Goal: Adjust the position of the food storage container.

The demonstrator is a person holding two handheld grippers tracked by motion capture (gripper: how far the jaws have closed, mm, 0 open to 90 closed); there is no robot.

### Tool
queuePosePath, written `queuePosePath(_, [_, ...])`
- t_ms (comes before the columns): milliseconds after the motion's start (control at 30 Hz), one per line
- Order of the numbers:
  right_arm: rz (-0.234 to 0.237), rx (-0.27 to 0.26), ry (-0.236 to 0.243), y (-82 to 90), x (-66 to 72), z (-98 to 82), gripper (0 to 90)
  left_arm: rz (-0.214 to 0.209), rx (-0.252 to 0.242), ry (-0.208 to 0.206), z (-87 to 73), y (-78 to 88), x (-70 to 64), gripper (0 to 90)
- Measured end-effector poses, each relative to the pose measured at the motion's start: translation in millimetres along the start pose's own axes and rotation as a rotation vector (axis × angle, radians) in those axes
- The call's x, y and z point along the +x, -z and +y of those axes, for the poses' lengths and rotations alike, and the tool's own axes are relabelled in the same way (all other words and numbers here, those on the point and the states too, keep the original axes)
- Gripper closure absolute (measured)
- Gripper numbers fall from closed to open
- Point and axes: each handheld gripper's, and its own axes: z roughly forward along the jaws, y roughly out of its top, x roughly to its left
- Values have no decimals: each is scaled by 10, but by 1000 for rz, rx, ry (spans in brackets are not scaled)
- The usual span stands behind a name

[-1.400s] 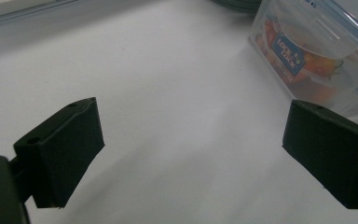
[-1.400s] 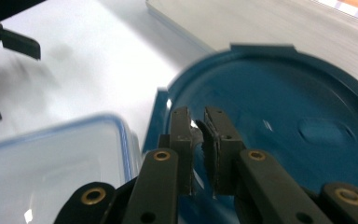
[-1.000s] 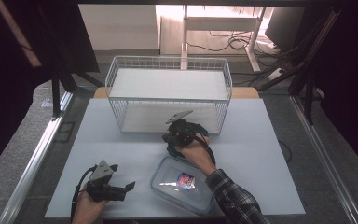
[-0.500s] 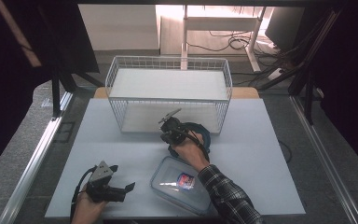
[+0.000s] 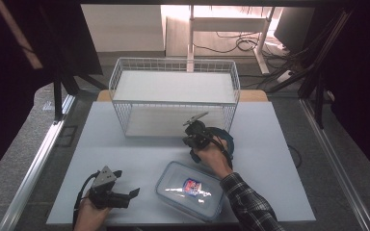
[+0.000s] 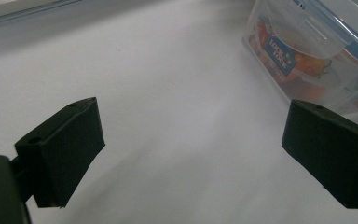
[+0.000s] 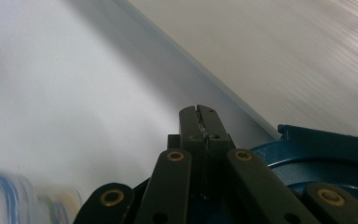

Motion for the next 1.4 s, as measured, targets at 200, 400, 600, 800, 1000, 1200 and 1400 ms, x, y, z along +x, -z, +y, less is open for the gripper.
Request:
queuePosePath(200, [-10, -4, -20, 151, -106, -180, 896, -14, -13, 5, 2, 8, 3, 48])
queuePosePath(400, [-22, -7, -41, 312, -198, -374, 897, -18, -16, 9, 0, 10, 4, 46])
queuePosePath(600, [-44, -15, -76, 513, -339, -621, 896, -19, -15, 7, 1, 6, 1, 46])
queuePosePath(800, [-59, -33, -124, 670, -505, -818, 897, -18, -9, 6, 1, -4, -4, 46])
queuePosePath(1000, [-97, -26, -141, 751, -602, -912, 897, -15, -5, 7, -1, -10, -2, 46])
queuePosePath(1200, [-133, -34, -172, 850, -733, -1040, 897, -20, -2, 11, -1, -19, 0, 47])
queuePosePath(1400, [-167, -33, -176, 890, -729, -1090, 894, -26, 12, 29, 25, -42, -7, 60])
